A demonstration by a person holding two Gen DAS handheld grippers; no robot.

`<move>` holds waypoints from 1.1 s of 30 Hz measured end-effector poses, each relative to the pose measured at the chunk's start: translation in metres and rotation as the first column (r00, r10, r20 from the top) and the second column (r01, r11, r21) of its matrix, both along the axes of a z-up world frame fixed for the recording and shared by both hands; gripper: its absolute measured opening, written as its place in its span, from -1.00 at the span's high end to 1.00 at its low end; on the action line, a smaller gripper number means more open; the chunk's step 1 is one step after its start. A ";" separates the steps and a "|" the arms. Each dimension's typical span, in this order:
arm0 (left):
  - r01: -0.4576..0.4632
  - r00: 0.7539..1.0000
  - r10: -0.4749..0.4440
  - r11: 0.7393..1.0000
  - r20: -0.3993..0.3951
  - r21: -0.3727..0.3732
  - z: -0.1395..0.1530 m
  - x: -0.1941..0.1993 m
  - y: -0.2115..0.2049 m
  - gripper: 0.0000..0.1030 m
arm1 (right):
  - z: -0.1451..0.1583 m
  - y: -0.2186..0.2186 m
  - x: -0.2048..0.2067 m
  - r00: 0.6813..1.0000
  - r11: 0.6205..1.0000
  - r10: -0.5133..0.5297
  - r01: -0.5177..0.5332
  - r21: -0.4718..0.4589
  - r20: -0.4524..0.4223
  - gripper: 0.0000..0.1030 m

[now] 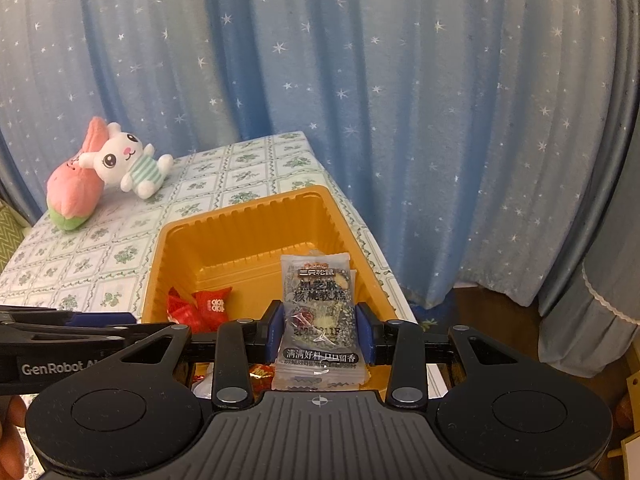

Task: Organize snacks
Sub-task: 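Lower both packets into the tray and open both tools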

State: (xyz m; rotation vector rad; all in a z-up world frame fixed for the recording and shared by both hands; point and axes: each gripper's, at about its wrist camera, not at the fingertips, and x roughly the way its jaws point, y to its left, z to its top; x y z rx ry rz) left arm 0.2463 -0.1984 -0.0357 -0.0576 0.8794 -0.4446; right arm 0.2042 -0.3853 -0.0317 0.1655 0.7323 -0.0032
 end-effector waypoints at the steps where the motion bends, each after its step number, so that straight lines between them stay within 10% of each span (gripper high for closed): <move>1: -0.002 1.000 0.002 1.000 0.002 0.000 0.001 -0.001 0.001 0.11 | 0.000 0.000 -0.001 1.000 1.000 0.001 -0.001 0.001 0.001 0.25; 29: -0.051 0.998 0.050 0.998 0.032 0.021 0.003 -0.012 0.023 0.04 | 0.004 0.006 0.014 0.999 0.988 0.040 -0.044 0.147 0.035 0.25; 33: -0.075 0.996 0.073 0.997 0.040 0.026 0.002 -0.018 0.032 -0.25 | 0.005 -0.001 0.014 1.000 0.984 0.010 -0.015 0.176 0.027 -0.35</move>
